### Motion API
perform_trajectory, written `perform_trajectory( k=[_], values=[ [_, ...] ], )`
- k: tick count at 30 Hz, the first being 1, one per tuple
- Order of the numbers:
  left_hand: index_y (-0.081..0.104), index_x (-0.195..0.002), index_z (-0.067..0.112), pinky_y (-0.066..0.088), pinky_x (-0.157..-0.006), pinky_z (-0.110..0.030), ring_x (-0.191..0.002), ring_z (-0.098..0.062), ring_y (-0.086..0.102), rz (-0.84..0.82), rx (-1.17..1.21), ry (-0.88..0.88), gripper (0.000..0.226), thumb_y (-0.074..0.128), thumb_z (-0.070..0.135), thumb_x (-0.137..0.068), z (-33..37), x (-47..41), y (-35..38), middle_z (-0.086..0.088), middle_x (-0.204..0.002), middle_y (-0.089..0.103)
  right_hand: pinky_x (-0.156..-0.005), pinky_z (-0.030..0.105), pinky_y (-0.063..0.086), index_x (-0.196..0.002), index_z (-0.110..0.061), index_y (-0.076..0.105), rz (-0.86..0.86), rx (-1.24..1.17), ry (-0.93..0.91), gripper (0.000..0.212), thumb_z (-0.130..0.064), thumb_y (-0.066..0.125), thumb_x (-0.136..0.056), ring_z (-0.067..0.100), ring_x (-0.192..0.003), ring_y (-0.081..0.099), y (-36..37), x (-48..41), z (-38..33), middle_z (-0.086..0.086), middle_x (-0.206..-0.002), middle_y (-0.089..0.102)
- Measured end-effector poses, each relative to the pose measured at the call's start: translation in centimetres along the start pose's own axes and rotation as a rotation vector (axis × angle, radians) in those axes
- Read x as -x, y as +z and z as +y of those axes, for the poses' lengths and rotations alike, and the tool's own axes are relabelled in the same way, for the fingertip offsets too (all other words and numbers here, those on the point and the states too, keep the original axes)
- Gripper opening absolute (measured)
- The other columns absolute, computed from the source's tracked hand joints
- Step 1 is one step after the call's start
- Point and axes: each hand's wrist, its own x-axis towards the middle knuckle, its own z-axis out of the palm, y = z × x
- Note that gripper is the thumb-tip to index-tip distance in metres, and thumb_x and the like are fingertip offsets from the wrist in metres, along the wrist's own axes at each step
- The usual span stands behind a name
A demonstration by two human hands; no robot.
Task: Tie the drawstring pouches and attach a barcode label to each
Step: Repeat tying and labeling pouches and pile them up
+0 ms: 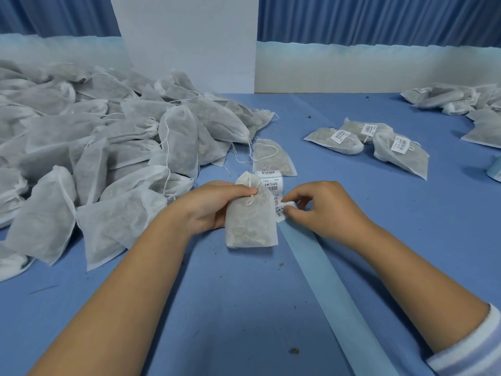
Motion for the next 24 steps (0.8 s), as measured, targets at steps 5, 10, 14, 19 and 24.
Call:
perform_trajectory(
  k=[5,10,14,19,24],
  values=[
    [0.072,-0.093,0.007,0.055,-0.053,-0.022,-0.069,-0.010,0.073,0.004,-0.003,0.004,0.008,0.067,0.013,-0.090,0.02,0.09,0.12,-0.002,-0.080,0.076,-0.073,0.026,0.050,-0.078,-0.033,0.066,0.016,-0.021,0.012,0.013,-0.023,0.074,-0.081,0.007,-0.078,0.063,-0.22,0.06,-0.19,-0.011,-0.079,0.068],
    [0.072,-0.092,0.008,0.055,-0.054,-0.021,-0.068,-0.010,0.073,0.005,-0.023,0.010,0.007,0.068,0.013,-0.090,-0.03,0.03,0.22,-0.002,-0.079,0.076,-0.076,0.030,0.050,-0.073,-0.030,0.061,0.007,-0.021,-0.013,0.019,-0.016,0.074,-0.079,0.008,-0.080,0.062,-0.06,0.11,-0.32,-0.011,-0.083,0.067],
    [0.072,-0.090,0.009,0.055,-0.053,-0.021,-0.068,-0.009,0.073,0.002,-0.027,0.015,0.006,0.068,0.014,-0.090,-0.09,-0.04,0.20,-0.002,-0.079,0.076,-0.077,0.031,0.050,-0.073,-0.031,0.059,0.004,-0.003,-0.023,0.021,-0.015,0.072,-0.080,0.009,-0.081,0.062,0.06,0.11,-0.36,-0.009,-0.085,0.068],
    [0.073,-0.088,0.009,0.055,-0.053,-0.021,-0.068,-0.010,0.073,-0.010,-0.019,0.018,0.007,0.068,0.013,-0.090,-0.05,-0.10,0.16,-0.002,-0.079,0.076,-0.076,0.031,0.050,-0.074,-0.028,0.062,0.048,-0.010,-0.046,0.019,-0.015,0.073,-0.080,0.009,-0.080,0.062,-0.03,0.19,-0.37,-0.010,-0.084,0.068],
    [0.073,-0.090,0.008,0.055,-0.054,-0.021,-0.069,-0.010,0.073,-0.017,-0.019,0.017,0.007,0.067,0.013,-0.090,-0.17,-0.21,0.09,-0.002,-0.080,0.077,-0.075,0.031,0.050,-0.074,-0.029,0.063,0.101,-0.023,-0.071,0.019,-0.014,0.074,-0.079,0.009,-0.080,0.062,-0.07,0.17,-0.46,-0.011,-0.082,0.067]
  ],
)
